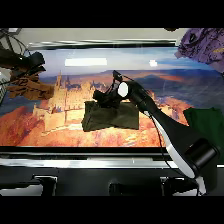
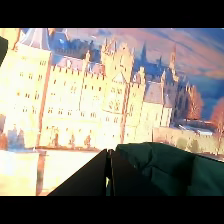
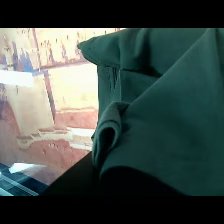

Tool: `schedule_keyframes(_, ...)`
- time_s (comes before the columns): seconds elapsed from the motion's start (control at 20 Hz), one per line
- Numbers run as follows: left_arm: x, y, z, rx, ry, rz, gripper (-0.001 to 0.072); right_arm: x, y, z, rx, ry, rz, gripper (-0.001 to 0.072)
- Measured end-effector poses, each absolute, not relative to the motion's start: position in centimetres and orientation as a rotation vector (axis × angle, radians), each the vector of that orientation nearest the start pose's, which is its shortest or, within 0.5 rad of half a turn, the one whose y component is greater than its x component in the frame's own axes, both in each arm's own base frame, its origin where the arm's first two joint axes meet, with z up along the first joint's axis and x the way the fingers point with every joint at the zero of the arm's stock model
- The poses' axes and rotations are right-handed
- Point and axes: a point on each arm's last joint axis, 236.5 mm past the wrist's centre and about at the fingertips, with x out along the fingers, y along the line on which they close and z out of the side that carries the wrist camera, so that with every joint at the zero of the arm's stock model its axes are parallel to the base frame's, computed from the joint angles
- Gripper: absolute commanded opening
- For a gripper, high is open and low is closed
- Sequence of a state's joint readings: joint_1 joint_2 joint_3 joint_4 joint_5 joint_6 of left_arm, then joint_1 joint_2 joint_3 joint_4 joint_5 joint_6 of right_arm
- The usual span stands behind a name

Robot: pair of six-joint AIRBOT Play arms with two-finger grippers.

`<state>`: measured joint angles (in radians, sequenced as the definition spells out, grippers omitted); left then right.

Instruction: Fold the clothes and pants, and hang the long-sleeved shirts on hangers.

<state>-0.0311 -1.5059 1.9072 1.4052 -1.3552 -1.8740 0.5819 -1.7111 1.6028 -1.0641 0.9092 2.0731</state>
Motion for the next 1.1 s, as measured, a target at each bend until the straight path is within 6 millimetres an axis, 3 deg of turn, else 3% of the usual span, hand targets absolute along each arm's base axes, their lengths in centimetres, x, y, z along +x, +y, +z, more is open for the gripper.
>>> schedule_keyframes(0.25,49.0,-4.9,18.3,-0.38,0.954,-0.008,0.0016,39.7,38.4,1.5,0.601,1.35,0.445,0.0031)
schedule_keyframes(0.3,49.0,-4.9,18.2,-0.38,0.954,-0.008,0.0017,39.6,38.4,1.5,0.602,1.354,0.447,0.0088)
schedule_keyframes(0.35,49.1,-4.8,18.2,-0.381,0.953,-0.008,0.0017,39.6,38.5,1.5,0.603,1.353,0.448,0.0215)
schedule_keyframes(0.4,49.1,-4.8,18.2,-0.381,0.951,-0.008,0.0017,39.6,38.6,1.5,0.609,1.353,0.451,0.029)
schedule_keyframes(0.6,49.2,-4.8,18.0,-0.381,0.955,-0.005,0.0017,39.6,39.8,2.7,0.636,1.328,0.524,0.0484)
schedule_keyframes(0.8,49.3,-4.8,17.7,-0.381,0.961,-0.004,0.0017,39.3,40.2,6.3,0.624,1.257,0.635,0.0501)
schedule_keyframes(0.85,49.4,-4.8,17.7,-0.381,0.961,-0.003,0.0017,39.6,39.7,7.4,0.619,1.231,0.647,0.0505)
schedule_keyframes(0.95,49.4,-4.8,17.6,-0.383,0.962,-0.003,0.0016,40.6,37.3,9.8,0.62,1.179,0.645,0.0653)
schedule_keyframes(1.1,49.4,-4.8,17.6,-0.384,0.963,-0.002,0.0017,43.4,30.1,12.2,0.623,1.132,0.577,0.0661)
